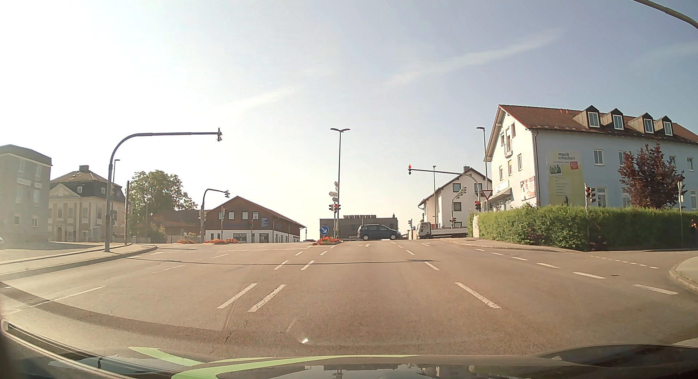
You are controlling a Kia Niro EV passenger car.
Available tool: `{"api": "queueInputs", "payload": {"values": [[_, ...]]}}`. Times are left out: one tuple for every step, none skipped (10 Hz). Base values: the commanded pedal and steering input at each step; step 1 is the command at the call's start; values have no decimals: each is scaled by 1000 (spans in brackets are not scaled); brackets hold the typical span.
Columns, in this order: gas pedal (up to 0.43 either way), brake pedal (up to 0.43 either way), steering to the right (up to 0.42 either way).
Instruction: Follow the waypoints while adhering to traffic rules and regulations
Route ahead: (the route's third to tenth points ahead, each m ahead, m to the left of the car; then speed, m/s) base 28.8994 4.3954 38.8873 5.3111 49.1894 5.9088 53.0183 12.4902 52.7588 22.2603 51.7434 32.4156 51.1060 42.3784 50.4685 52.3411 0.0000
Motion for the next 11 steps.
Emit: {"api": "queueInputs", "payload": {"values": [[0,311,-15],[0,311,-15],[0,311,-15],[0,311,-15],[0,311,-15],[0,311,-14],[0,311,-15],[0,311,-15],[0,311,-15],[0,311,-15],[0,311,-15]]}}
